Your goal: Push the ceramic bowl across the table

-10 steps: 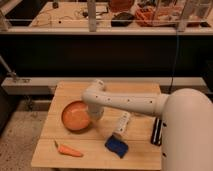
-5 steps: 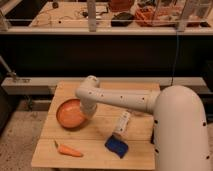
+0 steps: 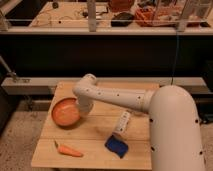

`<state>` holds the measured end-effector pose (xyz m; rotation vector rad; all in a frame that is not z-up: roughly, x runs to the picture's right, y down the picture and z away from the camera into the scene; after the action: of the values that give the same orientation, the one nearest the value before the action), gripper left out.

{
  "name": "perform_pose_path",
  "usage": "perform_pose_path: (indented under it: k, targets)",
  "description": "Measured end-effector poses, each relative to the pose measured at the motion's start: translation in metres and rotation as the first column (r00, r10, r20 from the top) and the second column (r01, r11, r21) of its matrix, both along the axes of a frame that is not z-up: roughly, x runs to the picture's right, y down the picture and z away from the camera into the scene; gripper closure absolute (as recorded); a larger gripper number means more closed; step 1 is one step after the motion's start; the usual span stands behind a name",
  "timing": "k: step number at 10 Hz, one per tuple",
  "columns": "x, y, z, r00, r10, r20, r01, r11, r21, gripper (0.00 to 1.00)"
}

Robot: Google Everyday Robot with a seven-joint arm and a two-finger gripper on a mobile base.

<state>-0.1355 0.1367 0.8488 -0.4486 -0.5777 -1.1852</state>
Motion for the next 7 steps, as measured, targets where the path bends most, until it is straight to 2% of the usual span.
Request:
perform_pose_path:
  k: [3, 5, 7]
  targets:
    - [-0.029, -0.012, -0.002, 0.999, -0.033, 0.042, 0.032, 0.9991, 0.028, 1.00]
    - [-0.048, -0.016, 0.002, 0.996, -0.052, 0.072, 0.050, 0.9984, 0.028, 1.00]
    - [-0.055, -0.019, 0.006, 0.994, -0.058, 0.089, 0.056, 0.9981, 0.025, 1.00]
